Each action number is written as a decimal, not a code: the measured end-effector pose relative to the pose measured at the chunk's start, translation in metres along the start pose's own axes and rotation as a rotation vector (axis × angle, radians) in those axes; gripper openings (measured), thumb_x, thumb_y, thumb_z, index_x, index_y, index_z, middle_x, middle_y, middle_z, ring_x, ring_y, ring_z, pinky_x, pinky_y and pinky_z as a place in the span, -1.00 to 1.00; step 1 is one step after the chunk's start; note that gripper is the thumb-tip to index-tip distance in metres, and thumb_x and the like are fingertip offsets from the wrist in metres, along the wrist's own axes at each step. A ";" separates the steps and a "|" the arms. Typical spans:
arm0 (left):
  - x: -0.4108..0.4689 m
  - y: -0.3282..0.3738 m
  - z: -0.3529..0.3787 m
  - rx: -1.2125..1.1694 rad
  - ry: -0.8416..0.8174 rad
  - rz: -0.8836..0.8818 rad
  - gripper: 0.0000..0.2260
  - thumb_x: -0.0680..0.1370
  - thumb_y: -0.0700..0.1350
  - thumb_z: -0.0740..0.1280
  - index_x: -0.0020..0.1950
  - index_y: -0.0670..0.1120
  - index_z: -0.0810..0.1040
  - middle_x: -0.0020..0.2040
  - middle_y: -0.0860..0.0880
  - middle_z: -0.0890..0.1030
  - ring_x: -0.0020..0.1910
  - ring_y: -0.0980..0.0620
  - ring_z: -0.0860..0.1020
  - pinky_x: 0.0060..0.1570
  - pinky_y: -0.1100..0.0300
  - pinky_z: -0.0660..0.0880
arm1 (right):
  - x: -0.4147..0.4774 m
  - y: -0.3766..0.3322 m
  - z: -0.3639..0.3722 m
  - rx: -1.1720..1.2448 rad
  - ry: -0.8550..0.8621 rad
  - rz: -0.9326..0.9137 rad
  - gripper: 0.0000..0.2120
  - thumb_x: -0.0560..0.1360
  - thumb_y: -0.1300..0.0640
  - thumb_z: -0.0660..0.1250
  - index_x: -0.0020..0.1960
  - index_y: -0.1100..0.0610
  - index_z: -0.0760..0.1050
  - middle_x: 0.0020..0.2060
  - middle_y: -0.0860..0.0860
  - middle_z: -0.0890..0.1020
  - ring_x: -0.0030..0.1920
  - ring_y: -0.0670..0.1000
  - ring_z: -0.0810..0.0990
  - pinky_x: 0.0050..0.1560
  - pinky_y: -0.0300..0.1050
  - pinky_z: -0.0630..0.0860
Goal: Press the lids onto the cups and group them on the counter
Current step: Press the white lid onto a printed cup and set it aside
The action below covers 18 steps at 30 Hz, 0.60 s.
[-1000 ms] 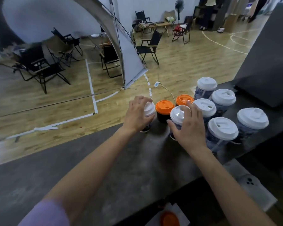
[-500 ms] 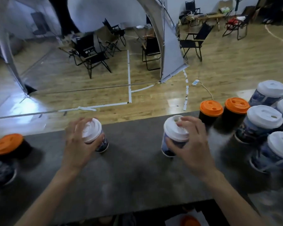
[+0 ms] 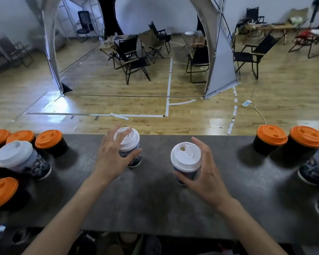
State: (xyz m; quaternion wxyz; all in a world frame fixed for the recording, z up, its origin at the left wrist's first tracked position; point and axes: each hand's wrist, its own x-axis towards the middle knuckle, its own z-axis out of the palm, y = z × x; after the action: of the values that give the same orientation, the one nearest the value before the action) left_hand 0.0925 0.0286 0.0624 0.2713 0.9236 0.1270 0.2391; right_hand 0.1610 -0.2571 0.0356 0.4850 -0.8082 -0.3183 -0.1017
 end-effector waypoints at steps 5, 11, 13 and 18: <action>0.001 0.003 -0.002 -0.005 -0.012 0.056 -0.27 0.37 0.38 0.36 0.45 0.04 0.48 0.55 0.04 0.29 0.47 -0.07 0.35 0.40 -0.09 0.38 | -0.011 0.007 0.004 0.086 -0.030 0.130 0.10 0.29 -0.15 0.61 0.61 0.18 0.10 0.56 -0.13 0.25 0.54 -0.34 0.17 0.47 -0.46 0.13; -0.018 0.057 -0.014 -0.110 0.397 0.341 -0.83 0.60 -0.21 0.34 0.15 -0.24 0.61 0.18 -0.10 0.62 0.18 -0.01 0.57 0.19 0.09 0.49 | -0.021 0.019 0.014 0.209 -0.054 0.273 -0.06 0.28 0.06 0.69 0.47 -0.12 0.20 0.27 -0.55 0.40 0.27 -0.48 0.40 0.21 -0.55 0.33; -0.034 0.084 0.000 -0.276 0.288 0.335 -0.81 0.62 -0.18 0.30 0.18 -0.23 0.58 0.12 -0.04 0.61 0.11 0.16 0.56 0.12 0.25 0.45 | -0.025 0.024 0.020 0.215 -0.059 0.281 -0.20 0.29 0.17 0.69 0.31 -0.19 0.28 0.15 -0.56 0.49 0.13 -0.42 0.53 0.07 -0.49 0.46; -0.049 0.099 0.077 -0.693 -0.355 -0.050 -0.24 0.44 0.11 0.51 0.55 -0.03 0.26 0.39 0.24 0.47 0.42 0.27 0.41 0.35 0.38 0.33 | -0.029 0.039 0.025 0.260 -0.080 0.294 -0.21 0.29 0.27 0.67 0.31 -0.20 0.35 0.17 -0.37 0.61 0.17 -0.21 0.63 0.14 -0.28 0.57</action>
State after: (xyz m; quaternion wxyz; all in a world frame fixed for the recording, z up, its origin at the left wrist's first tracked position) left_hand 0.1004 -0.1040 0.0430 0.5909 0.8007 0.0124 0.0975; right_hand 0.1592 -0.2610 -0.0188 0.5818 -0.7799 -0.2264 0.0446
